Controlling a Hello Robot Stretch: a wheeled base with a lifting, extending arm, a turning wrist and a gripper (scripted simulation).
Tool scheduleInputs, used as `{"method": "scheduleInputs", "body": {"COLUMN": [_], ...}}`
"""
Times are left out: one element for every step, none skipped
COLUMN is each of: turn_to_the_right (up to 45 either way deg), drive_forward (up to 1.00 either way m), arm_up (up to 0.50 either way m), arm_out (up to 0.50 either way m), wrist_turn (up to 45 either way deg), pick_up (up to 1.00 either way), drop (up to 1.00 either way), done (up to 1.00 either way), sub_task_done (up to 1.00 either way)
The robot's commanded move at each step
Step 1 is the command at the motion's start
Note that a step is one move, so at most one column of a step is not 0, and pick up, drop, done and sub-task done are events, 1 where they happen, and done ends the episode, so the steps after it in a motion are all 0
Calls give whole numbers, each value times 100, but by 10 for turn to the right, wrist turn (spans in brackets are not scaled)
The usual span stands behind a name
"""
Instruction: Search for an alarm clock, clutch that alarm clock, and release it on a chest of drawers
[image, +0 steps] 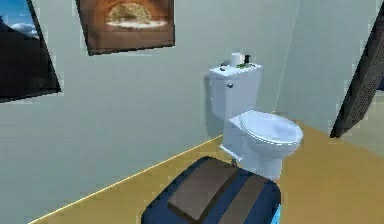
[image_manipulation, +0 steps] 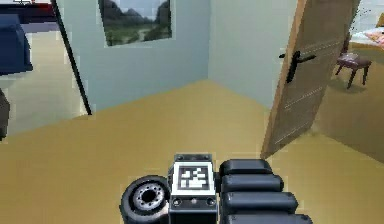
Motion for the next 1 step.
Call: {"method": "scheduleInputs", "body": {"turn_to_the_right": [0], "drive_forward": [15], "arm_up": [0], "arm_out": [0], "wrist_turn": [0], "pick_up": [0], "drop": [0], "done": [0], "sub_task_done": [0]}}
